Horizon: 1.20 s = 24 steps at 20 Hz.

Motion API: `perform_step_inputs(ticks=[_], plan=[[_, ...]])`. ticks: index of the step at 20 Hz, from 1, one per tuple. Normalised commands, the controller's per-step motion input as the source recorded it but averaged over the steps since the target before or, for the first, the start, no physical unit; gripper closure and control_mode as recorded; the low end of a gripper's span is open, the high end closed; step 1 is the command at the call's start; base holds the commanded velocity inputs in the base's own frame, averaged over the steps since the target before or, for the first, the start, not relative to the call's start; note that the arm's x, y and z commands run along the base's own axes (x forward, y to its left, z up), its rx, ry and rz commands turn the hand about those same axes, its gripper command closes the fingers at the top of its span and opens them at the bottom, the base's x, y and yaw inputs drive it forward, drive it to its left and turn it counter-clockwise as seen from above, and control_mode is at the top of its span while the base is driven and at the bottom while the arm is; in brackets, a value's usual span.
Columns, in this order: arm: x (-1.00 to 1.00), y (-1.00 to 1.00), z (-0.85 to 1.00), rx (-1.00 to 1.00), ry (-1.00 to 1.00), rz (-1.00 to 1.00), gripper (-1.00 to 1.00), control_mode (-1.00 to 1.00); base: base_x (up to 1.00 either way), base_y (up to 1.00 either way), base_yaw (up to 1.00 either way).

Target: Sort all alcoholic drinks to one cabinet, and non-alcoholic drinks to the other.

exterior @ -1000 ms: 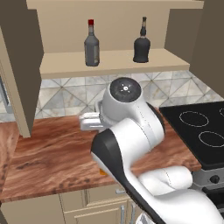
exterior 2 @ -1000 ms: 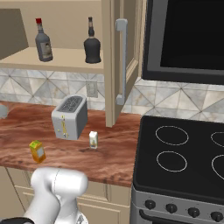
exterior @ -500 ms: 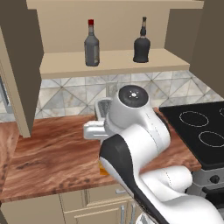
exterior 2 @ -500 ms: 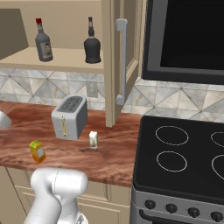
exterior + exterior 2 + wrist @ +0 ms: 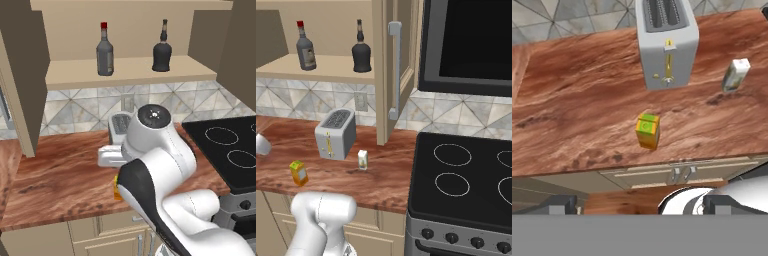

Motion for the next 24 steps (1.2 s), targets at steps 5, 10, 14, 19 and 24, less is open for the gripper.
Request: perform_step_inputs(ticks=[5, 10, 14, 19, 24], plan=[[-0.02, -0.17, -0.11, 0.00, 0.00, 0.00, -1.00, -1.00, 0.00, 0.00, 0.00], [0.00, -0.19, -0.14, 0.00, 0.01, 0.00, -1.00, -1.00, 0.00, 0.00, 0.00], [0.00, -0.16, -0.23, 0.00, 0.02, 0.00, -1.00, -1.00, 0.00, 0.00, 0.00], [0.00, -0.10, -0.27, -0.02, 0.01, 0.00, -1.00, -1.00, 0.00, 0.00, 0.00], [0.01, 0.00, -0.29, -0.02, 0.00, 0.00, -1.00, -1.00, 0.00, 0.00, 0.00]])
